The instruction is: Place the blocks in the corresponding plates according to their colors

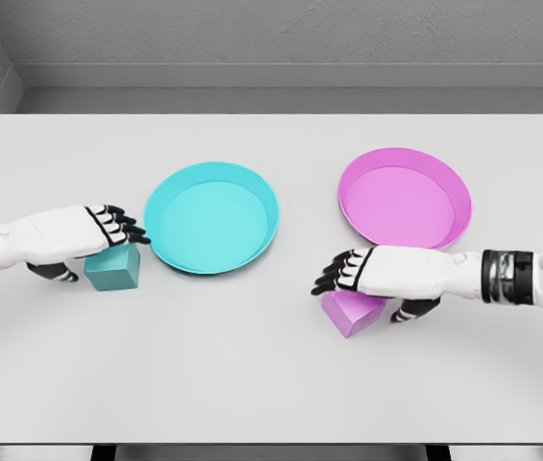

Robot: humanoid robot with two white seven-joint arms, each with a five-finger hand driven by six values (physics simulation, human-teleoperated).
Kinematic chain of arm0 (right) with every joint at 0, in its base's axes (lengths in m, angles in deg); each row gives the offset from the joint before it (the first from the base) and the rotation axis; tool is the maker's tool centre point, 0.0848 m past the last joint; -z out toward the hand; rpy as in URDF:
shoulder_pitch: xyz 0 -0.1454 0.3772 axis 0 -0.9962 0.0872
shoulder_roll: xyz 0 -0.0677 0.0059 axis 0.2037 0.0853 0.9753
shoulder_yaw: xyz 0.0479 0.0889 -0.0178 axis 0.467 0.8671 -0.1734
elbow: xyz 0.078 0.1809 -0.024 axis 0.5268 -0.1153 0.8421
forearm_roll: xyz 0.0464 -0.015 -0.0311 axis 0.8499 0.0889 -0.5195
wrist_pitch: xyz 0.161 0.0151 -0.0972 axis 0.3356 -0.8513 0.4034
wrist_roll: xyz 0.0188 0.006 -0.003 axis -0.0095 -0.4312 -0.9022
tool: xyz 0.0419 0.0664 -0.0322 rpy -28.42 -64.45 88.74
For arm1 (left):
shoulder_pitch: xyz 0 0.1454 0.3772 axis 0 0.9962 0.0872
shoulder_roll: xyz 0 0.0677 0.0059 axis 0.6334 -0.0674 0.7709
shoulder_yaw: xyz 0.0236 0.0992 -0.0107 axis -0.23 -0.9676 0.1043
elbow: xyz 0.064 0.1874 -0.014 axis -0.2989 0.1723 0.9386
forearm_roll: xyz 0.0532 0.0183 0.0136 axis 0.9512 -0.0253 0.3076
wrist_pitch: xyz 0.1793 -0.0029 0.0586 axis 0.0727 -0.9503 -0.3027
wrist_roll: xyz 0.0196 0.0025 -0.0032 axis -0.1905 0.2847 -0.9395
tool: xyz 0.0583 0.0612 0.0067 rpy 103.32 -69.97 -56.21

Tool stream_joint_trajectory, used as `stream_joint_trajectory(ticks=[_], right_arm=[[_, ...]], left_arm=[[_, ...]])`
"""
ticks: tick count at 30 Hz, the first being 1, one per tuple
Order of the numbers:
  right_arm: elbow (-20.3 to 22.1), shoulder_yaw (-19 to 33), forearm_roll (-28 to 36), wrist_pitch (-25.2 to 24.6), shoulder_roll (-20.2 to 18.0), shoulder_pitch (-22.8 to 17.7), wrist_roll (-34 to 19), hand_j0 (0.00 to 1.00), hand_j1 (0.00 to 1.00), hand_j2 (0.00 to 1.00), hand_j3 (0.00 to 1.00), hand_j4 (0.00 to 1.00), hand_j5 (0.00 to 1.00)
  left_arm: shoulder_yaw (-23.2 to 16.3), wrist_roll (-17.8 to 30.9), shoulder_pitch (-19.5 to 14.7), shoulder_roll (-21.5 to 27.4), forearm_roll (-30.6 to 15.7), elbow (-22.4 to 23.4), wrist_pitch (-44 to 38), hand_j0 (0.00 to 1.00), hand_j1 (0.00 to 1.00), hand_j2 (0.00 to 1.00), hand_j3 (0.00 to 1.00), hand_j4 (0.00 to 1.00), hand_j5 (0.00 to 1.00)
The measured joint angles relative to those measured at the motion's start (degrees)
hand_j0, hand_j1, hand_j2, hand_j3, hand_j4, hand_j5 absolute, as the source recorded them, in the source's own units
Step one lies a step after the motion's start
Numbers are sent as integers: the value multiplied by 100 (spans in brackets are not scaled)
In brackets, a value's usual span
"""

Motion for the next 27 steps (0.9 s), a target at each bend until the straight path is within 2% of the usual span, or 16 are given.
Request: stream_joint_trajectory(ticks=[3,5,8,10,16,19,20,23,27], right_arm=[[0,-19,1,-65,2,0,-71,100,100,100,100,100,100],[0,-37,3,-80,7,9,-126,97,97,97,97,97,97],[1,-40,41,-89,9,18,-224,55,55,55,55,55,55],[2,-35,69,-94,10,26,-259,49,49,49,49,49,49],[5,-34,77,-87,8,70,-351,48,48,48,48,48,48],[3,-44,42,-73,11,132,-371,48,48,48,48,48,48],[3,-47,19,-64,11,185,-382,47,47,47,47,47,47],[1,-48,-18,-48,46,369,-397,47,47,47,47,47,47],[2,-47,-29,-48,110,563,-403,47,47,47,47,47,47]], left_arm=[[-21,0,9,2,-1,-34,0,100,100,100,100,100,100],[-33,0,9,3,-6,-57,0,93,93,93,93,93,93],[-48,0,18,7,-8,-81,0,84,84,84,84,84,84],[-53,0,18,9,-7,-87,0,77,77,77,77,77,77],[-59,1,18,13,-12,-94,-1,65,65,65,65,65,65],[-65,1,18,14,-13,-94,-1,64,64,64,64,64,64],[-67,1,18,14,-19,-91,-2,64,64,64,64,64,64],[-69,1,18,19,-28,-88,-4,54,54,54,54,54,54],[-65,-2,17,26,-30,-86,-6,48,48,48,48,48,48]])
